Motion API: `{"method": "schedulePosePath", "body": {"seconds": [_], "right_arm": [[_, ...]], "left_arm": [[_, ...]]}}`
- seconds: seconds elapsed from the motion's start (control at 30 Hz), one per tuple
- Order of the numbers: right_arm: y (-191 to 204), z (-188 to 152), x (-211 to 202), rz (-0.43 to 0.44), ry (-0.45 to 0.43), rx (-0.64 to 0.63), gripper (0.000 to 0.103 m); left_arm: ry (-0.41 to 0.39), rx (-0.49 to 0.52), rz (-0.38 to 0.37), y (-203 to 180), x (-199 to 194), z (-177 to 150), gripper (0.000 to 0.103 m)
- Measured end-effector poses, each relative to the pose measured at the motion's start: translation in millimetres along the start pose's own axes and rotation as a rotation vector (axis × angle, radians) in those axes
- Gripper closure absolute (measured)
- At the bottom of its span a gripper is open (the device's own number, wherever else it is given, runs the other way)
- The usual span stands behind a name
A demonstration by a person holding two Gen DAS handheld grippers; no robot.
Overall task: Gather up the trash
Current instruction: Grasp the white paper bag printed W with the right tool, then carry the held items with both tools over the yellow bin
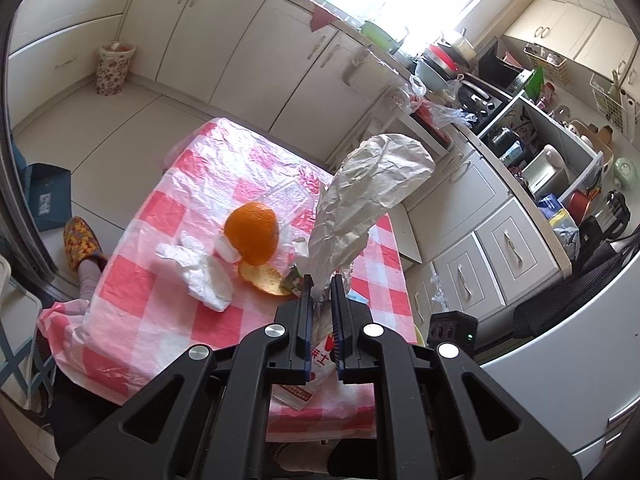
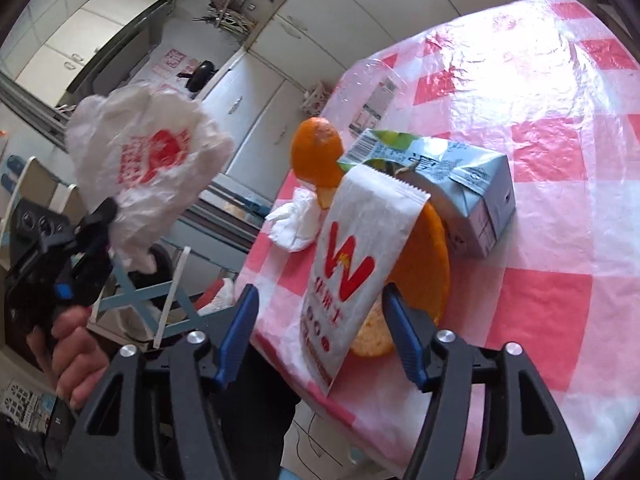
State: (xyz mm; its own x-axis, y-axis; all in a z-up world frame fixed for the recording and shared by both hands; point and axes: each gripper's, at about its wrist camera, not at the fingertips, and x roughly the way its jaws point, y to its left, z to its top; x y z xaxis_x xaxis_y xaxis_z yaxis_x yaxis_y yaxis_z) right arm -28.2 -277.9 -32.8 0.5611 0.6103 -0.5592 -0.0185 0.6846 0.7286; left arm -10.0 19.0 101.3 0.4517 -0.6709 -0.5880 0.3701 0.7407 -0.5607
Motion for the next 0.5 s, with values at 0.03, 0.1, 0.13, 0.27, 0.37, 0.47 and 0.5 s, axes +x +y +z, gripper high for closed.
{"method": "schedulePosePath", "body": {"seconds": [0.03,0.1,0.13,0.27,0.37,0.47,0.5], "right_arm": [[-2.2,-3.6,1.1,-0.008,0.005,0.011,0.048],[-4.2,-4.4,2.6,-0.016,0.006,0.012,0.055],[-4.1,-4.3,2.3,-0.015,0.002,0.008,0.062],[-6.2,-7.0,0.0,0.019,-0.030,0.000,0.100],[1.6,-6.8,-14.0,0.100,-0.092,-0.024,0.101],[12.0,-3.1,-43.5,0.194,-0.187,-0.059,0.101],[13.3,-3.1,-56.9,0.214,-0.221,-0.064,0.101]], "left_arm": [[-0.002,-0.002,0.000,1.9,-1.3,0.2,0.095],[-0.005,-0.004,-0.001,6.6,-3.8,0.4,0.095],[-0.005,-0.006,-0.001,9.0,-4.4,0.2,0.095],[-0.001,-0.023,-0.006,16.6,-4.4,-1.8,0.095],[-0.005,-0.025,-0.009,17.1,-6.0,-2.1,0.095],[-0.018,-0.014,-0.011,12.9,-10.7,2.6,0.095],[-0.021,-0.009,-0.012,11.1,-12.1,4.1,0.095]]}}
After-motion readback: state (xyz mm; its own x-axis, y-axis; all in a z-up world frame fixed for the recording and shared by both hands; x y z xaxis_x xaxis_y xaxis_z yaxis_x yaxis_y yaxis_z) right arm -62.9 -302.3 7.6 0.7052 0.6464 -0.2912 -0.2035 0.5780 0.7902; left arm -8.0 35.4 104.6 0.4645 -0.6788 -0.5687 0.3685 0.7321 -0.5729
